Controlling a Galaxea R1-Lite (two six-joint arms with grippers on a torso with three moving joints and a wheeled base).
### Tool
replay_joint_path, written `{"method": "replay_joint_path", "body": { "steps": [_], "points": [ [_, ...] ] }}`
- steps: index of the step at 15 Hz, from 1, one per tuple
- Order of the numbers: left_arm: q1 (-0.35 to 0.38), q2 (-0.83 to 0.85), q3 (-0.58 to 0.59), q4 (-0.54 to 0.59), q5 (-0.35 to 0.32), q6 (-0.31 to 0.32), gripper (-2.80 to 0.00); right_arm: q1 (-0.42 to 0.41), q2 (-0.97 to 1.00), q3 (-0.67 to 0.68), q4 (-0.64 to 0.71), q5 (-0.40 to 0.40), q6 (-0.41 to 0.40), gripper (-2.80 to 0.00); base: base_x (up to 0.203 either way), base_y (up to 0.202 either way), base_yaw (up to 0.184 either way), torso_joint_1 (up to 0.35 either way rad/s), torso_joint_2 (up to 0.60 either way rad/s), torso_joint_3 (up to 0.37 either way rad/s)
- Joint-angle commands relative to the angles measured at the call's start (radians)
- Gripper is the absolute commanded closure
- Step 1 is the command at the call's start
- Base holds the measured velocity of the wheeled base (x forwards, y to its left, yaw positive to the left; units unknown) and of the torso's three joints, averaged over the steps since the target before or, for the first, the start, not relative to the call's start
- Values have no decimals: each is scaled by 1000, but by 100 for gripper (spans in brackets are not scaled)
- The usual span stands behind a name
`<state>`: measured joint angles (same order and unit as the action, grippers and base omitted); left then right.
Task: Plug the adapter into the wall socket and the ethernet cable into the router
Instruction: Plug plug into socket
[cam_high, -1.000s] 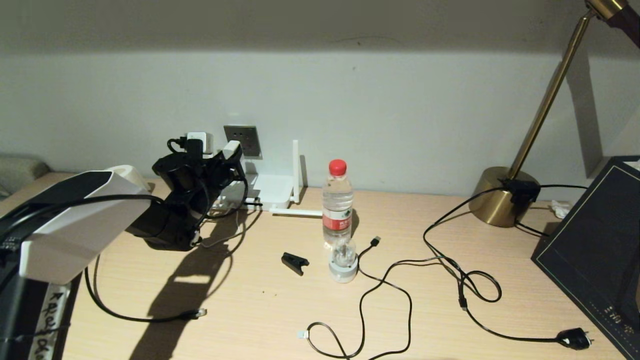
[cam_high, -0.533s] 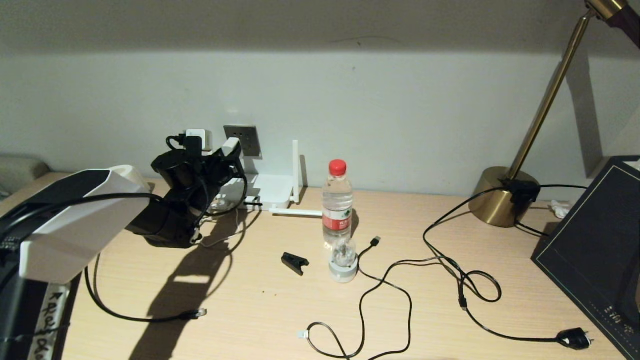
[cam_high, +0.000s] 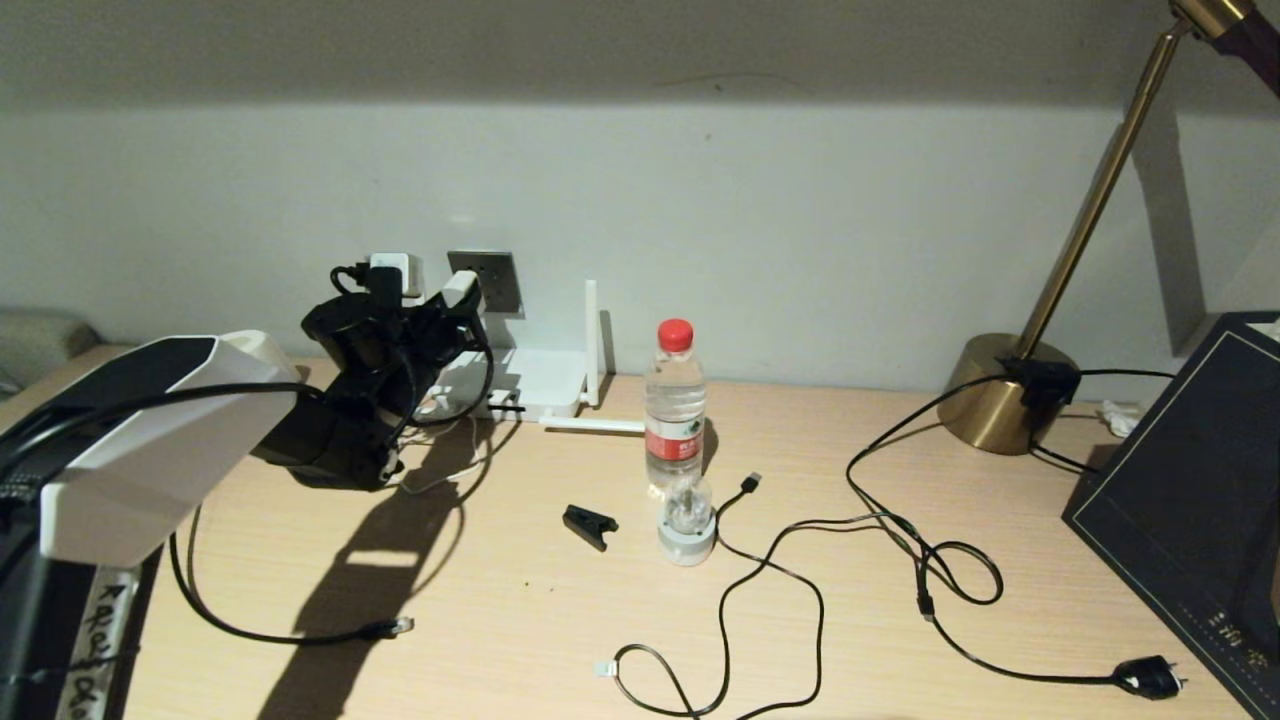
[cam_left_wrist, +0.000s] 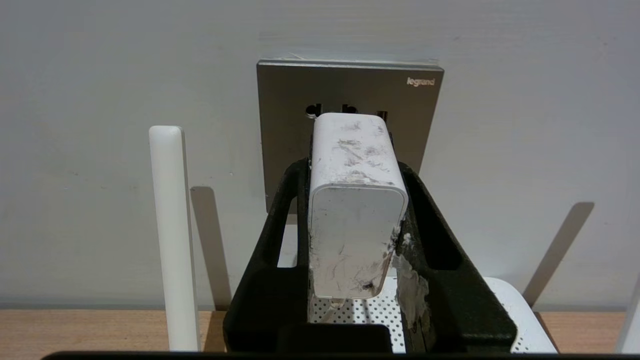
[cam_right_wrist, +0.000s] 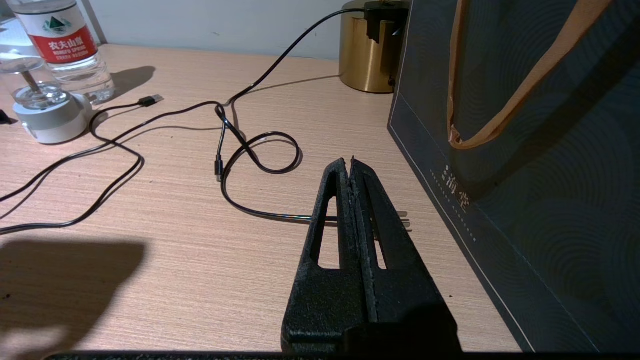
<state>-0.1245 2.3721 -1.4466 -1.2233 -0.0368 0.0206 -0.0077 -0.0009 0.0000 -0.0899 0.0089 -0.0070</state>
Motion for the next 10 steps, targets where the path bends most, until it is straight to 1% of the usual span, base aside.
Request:
{"method": "replay_joint_path", "body": {
  "steps": [1,10],
  "points": [
    [0,9,-18,2,0,-2,0,0,1,35,-1,0,-1,0,0,0,0,0,0,0],
    [0,16,-20,10,0,-5,0,0,1,35,-1,0,-1,0,0,0,0,0,0,0]
  ]
}}
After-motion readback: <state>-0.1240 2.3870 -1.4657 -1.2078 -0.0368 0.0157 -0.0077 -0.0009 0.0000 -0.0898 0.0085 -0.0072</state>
